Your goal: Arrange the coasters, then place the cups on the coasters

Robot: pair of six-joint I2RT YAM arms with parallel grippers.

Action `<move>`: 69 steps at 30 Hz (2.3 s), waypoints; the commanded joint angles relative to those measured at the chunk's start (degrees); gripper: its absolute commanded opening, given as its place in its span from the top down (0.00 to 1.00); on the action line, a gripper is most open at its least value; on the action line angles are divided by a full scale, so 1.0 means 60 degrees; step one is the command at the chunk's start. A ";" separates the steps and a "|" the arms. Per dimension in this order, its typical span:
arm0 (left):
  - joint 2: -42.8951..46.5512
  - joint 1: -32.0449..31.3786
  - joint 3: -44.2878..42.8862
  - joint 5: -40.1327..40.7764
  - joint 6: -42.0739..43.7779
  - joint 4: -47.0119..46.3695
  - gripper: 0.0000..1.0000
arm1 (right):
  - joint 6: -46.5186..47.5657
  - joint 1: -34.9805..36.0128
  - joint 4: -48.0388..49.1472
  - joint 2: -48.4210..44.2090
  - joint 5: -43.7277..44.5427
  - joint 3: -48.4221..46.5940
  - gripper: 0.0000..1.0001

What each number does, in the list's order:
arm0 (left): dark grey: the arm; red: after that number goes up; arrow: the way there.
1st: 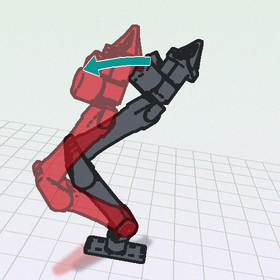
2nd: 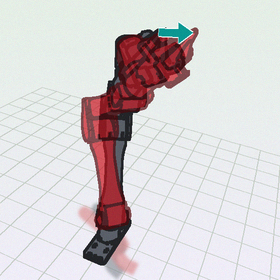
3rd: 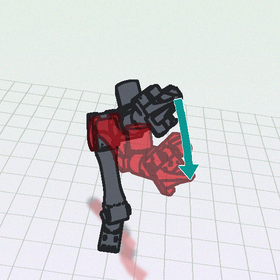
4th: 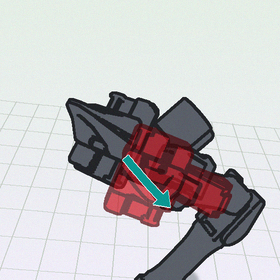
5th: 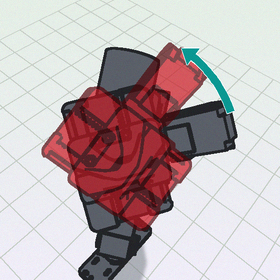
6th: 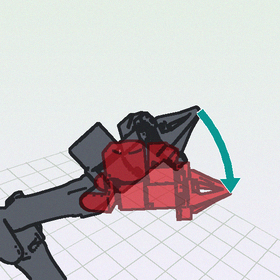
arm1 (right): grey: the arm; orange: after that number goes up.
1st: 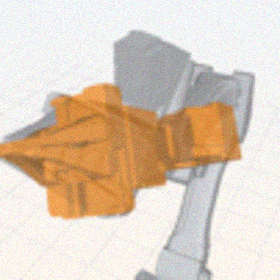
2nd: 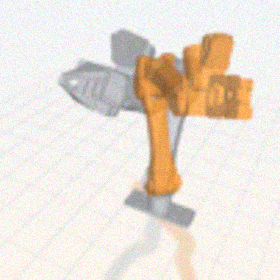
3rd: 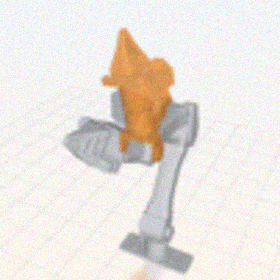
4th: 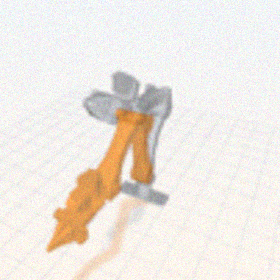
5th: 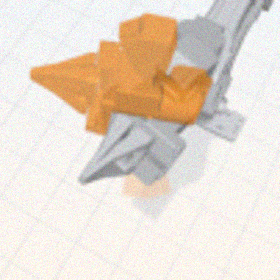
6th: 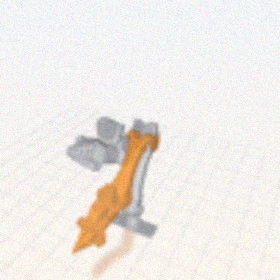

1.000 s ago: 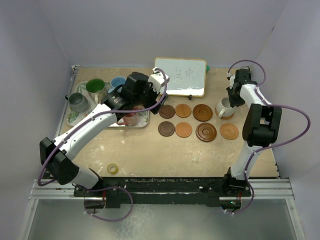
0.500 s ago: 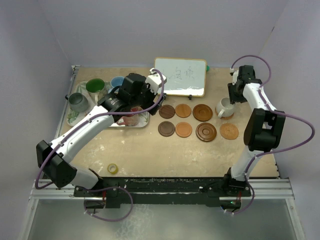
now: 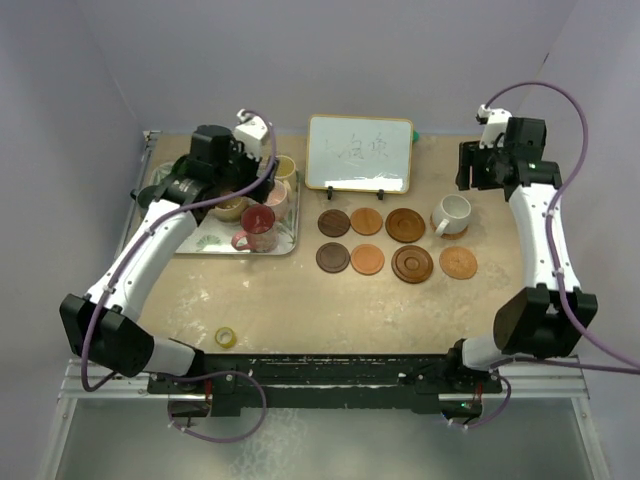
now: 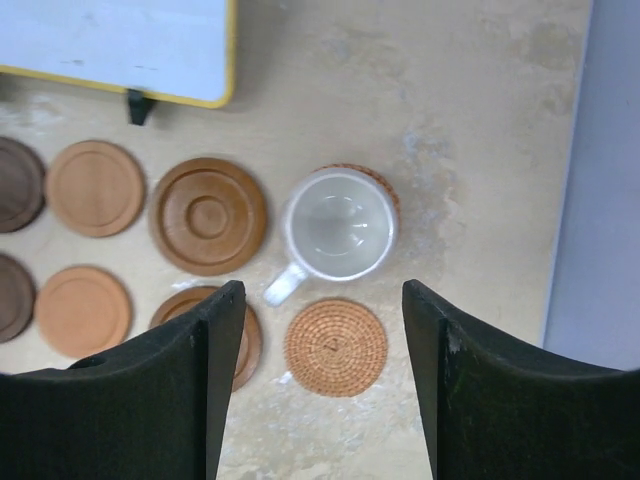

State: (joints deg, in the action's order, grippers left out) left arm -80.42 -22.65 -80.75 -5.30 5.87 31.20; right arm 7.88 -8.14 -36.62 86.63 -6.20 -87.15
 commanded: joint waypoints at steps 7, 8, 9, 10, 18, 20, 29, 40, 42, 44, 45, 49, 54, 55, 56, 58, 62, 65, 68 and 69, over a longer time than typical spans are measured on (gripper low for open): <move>0.0826 0.3614 -0.0108 -0.1618 0.0430 0.0161 0.19 | 0.0340 0.0167 -0.1106 -0.1835 -0.2943 0.1015 0.33; 0.0776 0.4050 -0.0148 -0.1855 0.0538 0.0249 0.19 | 0.0406 0.0170 -0.1142 -0.1953 -0.3126 0.1133 0.33; 0.0691 0.4506 -0.0221 -0.2109 0.0665 0.0366 0.20 | 0.0489 0.0183 -0.1180 -0.2058 -0.3371 0.1248 0.33; 0.0557 0.4920 -0.0340 -0.2362 0.0795 0.0496 0.20 | 0.0562 0.0185 -0.1219 -0.2141 -0.3535 0.1321 0.33; -0.1507 0.7502 -0.1864 -0.3631 0.2364 0.1487 0.23 | 0.0871 0.0185 -0.1443 -0.2643 -0.4184 0.1555 0.33; -0.2226 0.7898 -0.2379 -0.3748 0.2741 0.1691 0.24 | 0.0873 0.0185 -0.1481 -0.2723 -0.4326 0.1564 0.33; -0.5570 0.8405 -0.5608 -0.3960 0.5868 0.3716 0.26 | 0.0735 0.0185 -0.1043 -0.3220 -0.4226 0.1879 0.33; -0.7877 0.8320 -0.7562 -0.4381 0.9352 0.5230 0.26 | 0.0633 0.0185 -0.0911 -0.3274 -0.4204 0.2059 0.35; -0.8162 0.8264 -0.7822 -0.4483 0.9889 0.5529 0.26 | 0.0633 0.0185 -0.0891 -0.3236 -0.4208 0.2072 0.35; -0.8304 0.8199 -0.7776 -0.4625 1.0510 0.5655 0.26 | 0.0608 0.0185 -0.0882 -0.3226 -0.4197 0.2114 0.35; -0.8327 0.8167 -0.7671 -0.4701 1.0818 0.5629 0.26 | 0.0603 0.0185 -0.0867 -0.3219 -0.4186 0.2129 0.35; -0.8373 0.7981 -0.7254 -0.4718 1.1398 0.5196 0.27 | 0.0546 0.0185 -0.0885 -0.3231 -0.4149 0.2159 0.35; -0.8750 0.7786 -0.7282 -0.4685 1.2223 0.5304 0.30 | 0.0503 0.0185 -0.0751 -0.3262 -0.4049 0.2236 0.35; -0.8817 0.7752 -0.7295 -0.4665 1.2464 0.5383 0.31 | 0.0507 0.0185 -0.0719 -0.3251 -0.3993 0.2247 0.35; -0.8887 0.7681 -0.7298 -0.4644 1.2633 0.5414 0.32 | 0.0505 0.0185 -0.0689 -0.3247 -0.3959 0.2257 0.35; -0.8994 0.7589 -0.7312 -0.4557 1.2794 0.5367 0.35 | 0.0510 0.0185 -0.0637 -0.3200 -0.3884 0.2272 0.35; -0.9118 0.7530 -0.7329 -0.4506 1.2820 0.5202 0.43 | 0.0514 0.0185 -0.0644 -0.3105 -0.3832 0.2250 0.35; -0.9085 0.7527 -0.7303 -0.4414 1.2780 0.5209 0.54 | 0.0515 0.0185 -0.0647 -0.3061 -0.3816 0.2230 0.35; -0.8943 0.7540 -0.7161 -0.4251 1.2812 0.5453 0.66 | 0.0518 0.0185 -0.0626 -0.3071 -0.3810 0.2235 0.35; -0.8879 0.7548 -0.7073 -0.4213 1.2765 0.5520 0.69 | 0.0507 0.0185 -0.0610 -0.3047 -0.3824 0.2237 0.35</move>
State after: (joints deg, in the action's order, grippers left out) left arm -135.55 22.81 -124.01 -29.82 80.79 62.67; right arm 11.49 -7.14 -42.11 68.31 -29.45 -73.58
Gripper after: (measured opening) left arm 0.353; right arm 0.651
